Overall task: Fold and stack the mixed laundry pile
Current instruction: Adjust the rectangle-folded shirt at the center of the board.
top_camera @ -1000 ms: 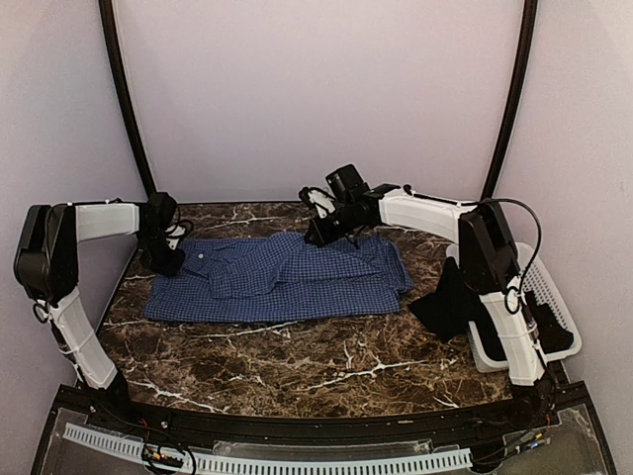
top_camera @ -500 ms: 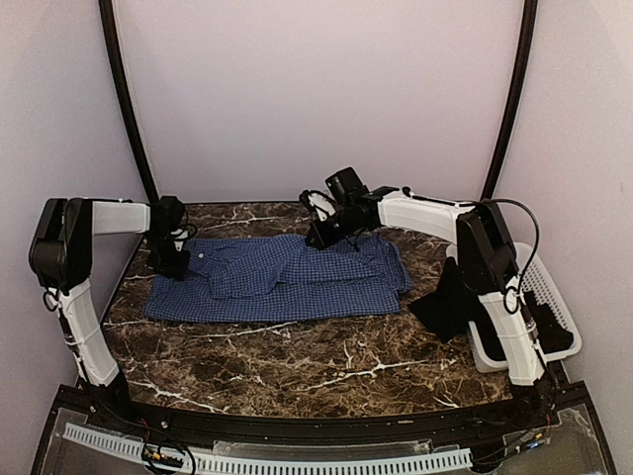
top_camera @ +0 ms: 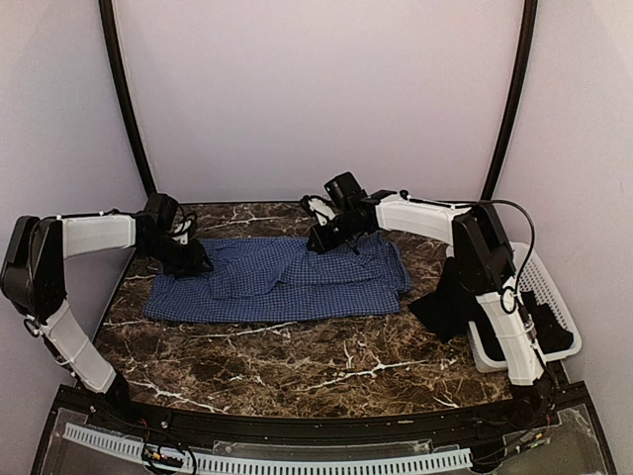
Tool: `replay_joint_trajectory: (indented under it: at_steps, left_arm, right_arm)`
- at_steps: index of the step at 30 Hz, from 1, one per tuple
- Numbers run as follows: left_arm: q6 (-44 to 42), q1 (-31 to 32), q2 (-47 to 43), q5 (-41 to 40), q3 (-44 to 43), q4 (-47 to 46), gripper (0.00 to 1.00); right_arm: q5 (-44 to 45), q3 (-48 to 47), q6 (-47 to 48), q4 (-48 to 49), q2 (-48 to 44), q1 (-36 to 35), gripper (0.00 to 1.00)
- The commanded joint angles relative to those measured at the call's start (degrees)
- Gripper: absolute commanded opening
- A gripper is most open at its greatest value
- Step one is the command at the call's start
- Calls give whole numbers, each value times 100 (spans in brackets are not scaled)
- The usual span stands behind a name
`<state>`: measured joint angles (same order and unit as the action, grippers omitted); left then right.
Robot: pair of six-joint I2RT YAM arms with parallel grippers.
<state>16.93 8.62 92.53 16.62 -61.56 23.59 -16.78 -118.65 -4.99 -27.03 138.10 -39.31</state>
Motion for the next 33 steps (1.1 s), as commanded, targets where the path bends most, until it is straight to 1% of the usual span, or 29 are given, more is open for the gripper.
replay_joint_trajectory:
  at_steps: [1,13,18,20,21,22,25,27,29,33]
  left_arm:
    - [761,144,218,614,326,-522,41]
    - [1224,175,837,-34,492,-558,37]
    - [1324,175,979,-65,480,-668,38]
    - [1365,175,990,-8,487,-766,34]
    - [1383,175,975,32,513,-811,29]
    - [1403,175,931,64,527,-918,27]
    - [1404,183,782,173,537,-1051,11]
    - [1387,189,653,185,494,-1062,5]
    - [1361,192,530,163,428,-1018,1]
    - [1317,192,238,107,273,-842,0]
  right_arm:
    - [26,-38,-26,65,53,28,0]
    - [-11,35,-46,102,-12,38,0]
    - [-48,1,-71,113,10,42,0]
    - [-54,-6,-71,116,21,37,0]
    - [-56,-9,-72,106,26,37,0]
    - [-50,-9,-67,106,32,40,0]
    - [-41,-8,-68,93,32,38,0]
    - [-37,-9,-70,88,25,37,0]
    - [-36,-9,-72,90,3,40,0]
    - [16,-19,-85,97,-61,37,0]
